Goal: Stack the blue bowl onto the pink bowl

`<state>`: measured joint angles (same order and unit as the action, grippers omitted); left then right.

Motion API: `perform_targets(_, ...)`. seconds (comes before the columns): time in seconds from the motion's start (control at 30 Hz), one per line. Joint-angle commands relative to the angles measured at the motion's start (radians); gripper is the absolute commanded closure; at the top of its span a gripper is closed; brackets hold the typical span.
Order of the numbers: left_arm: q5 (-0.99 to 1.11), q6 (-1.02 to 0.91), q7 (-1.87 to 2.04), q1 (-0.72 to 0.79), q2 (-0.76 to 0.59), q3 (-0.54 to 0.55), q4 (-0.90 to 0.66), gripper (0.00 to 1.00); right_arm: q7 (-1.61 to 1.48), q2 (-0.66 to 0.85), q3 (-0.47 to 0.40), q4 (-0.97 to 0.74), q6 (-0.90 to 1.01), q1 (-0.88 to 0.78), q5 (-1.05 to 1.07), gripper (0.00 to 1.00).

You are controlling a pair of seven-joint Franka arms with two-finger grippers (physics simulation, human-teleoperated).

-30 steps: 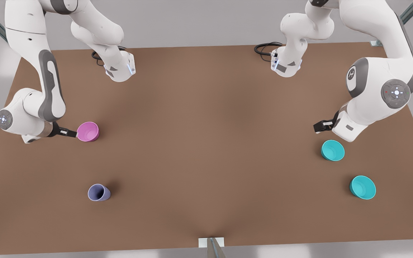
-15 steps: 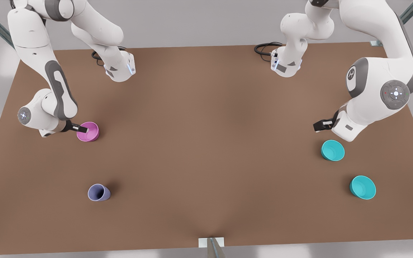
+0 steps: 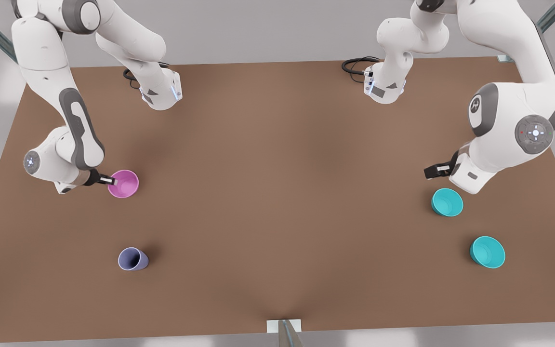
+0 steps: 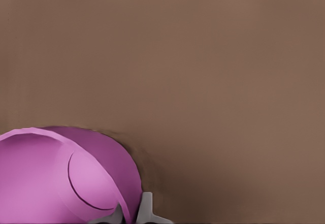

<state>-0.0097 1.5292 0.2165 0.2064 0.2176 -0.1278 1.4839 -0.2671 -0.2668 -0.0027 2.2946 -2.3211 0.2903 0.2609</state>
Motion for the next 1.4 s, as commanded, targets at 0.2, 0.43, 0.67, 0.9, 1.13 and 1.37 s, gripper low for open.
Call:
perform_targets(0.2, 0.002, 0.000, -0.002, -0.004, 0.000, -0.001, -0.001, 0.00, 0.989, -0.156, 0.158, -0.568, 0.141, -0.649, 0.394, 0.79)
perform_targets(0.43, 0.002, 0.005, -0.068, -0.071, 0.023, -0.001, -0.001, 0.00, 1.586, -0.684, 0.069, -1.170, 0.011, -0.941, 0.351, 0.79)
perform_targets(0.67, -0.141, 0.542, -0.772, -0.371, 0.242, -0.001, 0.231, 0.00, 1.571, -0.726, 0.055, -1.159, 0.011, -0.941, 0.158, 0.79)
perform_targets(0.9, -0.265, 0.648, -0.993, -0.464, 0.379, -0.001, 0.230, 0.00, 1.565, -0.733, 0.056, -1.169, -0.011, -0.941, 0.158, 0.00)
perform_targets(1.13, -0.262, 0.585, -1.000, -0.464, 0.439, -0.001, 0.262, 0.00, 1.106, -0.509, 0.070, -1.156, 0.599, -0.649, 0.080, 0.00)
perform_targets(1.37, -0.262, 0.519, -0.962, -0.458, 0.436, -0.001, 0.260, 0.79, -0.080, -0.161, 0.064, -1.169, 0.922, -0.201, -0.350, 0.00)
